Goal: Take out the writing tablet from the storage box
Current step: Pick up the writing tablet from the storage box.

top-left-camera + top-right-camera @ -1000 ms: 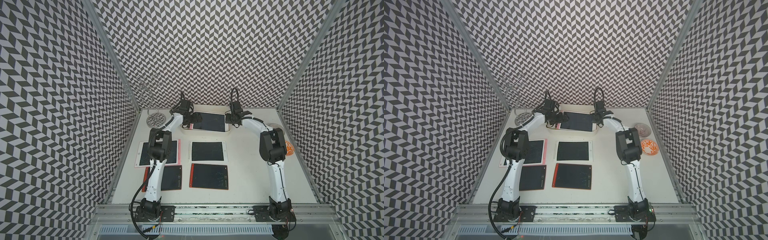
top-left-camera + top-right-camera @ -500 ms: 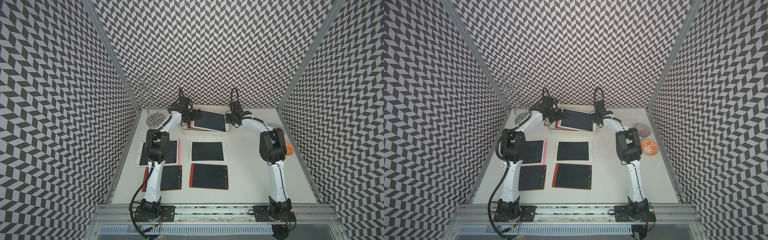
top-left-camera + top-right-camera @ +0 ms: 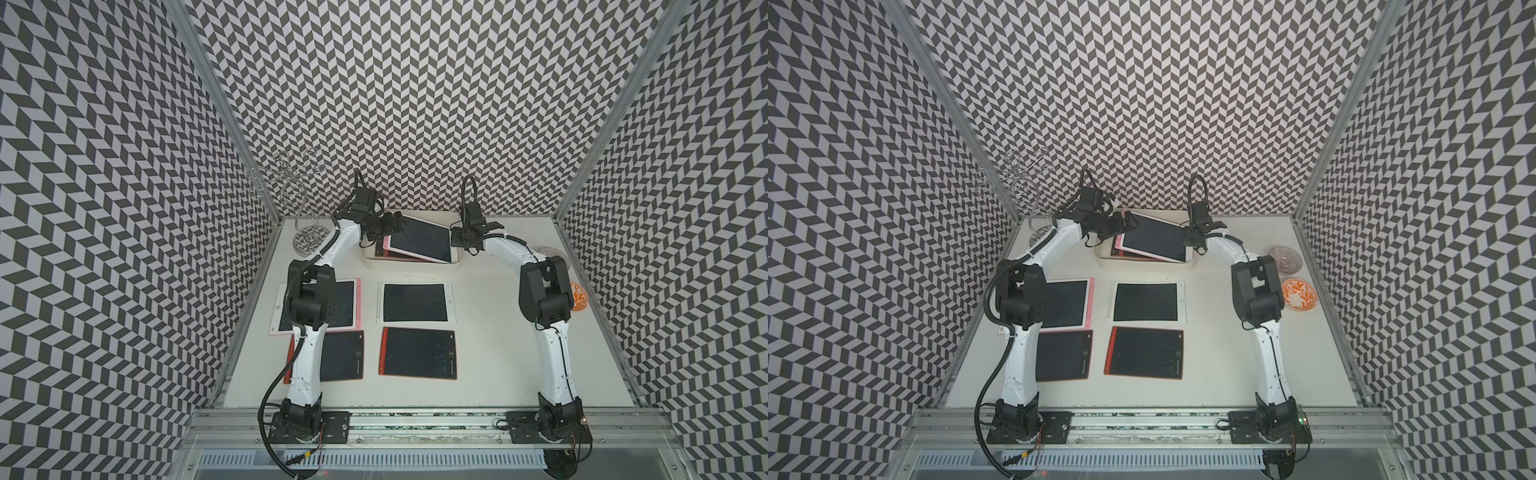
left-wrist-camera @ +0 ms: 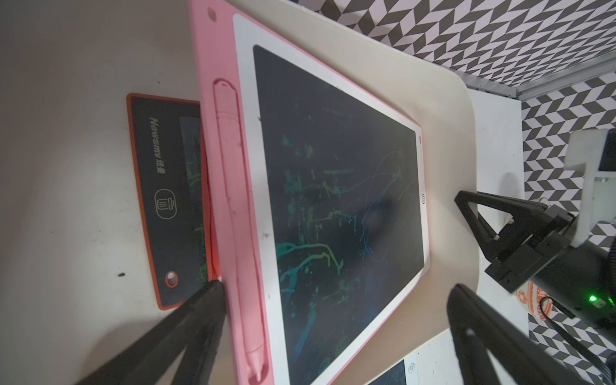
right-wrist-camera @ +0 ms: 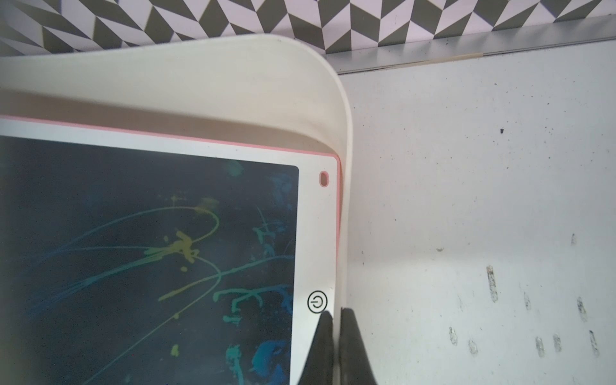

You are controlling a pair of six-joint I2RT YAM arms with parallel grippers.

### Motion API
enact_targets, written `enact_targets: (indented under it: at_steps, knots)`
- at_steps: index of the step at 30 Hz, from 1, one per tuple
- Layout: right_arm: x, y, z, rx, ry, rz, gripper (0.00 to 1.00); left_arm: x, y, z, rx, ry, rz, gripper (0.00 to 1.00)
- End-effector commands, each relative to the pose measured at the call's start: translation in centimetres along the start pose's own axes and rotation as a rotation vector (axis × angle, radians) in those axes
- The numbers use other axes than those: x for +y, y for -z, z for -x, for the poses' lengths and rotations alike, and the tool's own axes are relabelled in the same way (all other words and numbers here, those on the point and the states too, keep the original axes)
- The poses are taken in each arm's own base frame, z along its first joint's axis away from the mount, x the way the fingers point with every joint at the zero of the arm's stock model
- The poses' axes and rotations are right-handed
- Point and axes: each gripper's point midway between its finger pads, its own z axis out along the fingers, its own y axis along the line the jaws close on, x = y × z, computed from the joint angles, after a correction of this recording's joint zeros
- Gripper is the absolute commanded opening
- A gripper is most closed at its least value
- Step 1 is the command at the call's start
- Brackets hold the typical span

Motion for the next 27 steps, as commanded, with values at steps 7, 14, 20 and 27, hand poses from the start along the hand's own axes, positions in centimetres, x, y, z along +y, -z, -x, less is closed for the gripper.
enact_targets:
  at_steps: [7, 14, 20, 27]
  knots:
    - [3.0, -0.2, 0.1, -0.009, 0.011, 0.096, 0.03, -6.3, 2.0, -0.2, 0.023, 0.026, -0.249, 0.97]
    - [3.0, -0.1, 0.2, -0.011, 0.011, 0.097, 0.03, -6.2, 2.7, 0.2, 0.012, 0.048, -0.273, 0.96]
    - [2.8, -0.1, 0.1, -0.011, 0.013, 0.088, 0.03, -4.1, 3.1, 0.8, -0.008, 0.054, -0.211, 0.92]
    - [2.8, 0.0, 0.3, -0.017, 0.013, 0.083, 0.03, -2.5, 3.6, 1.2, -0.02, 0.051, -0.148, 0.74]
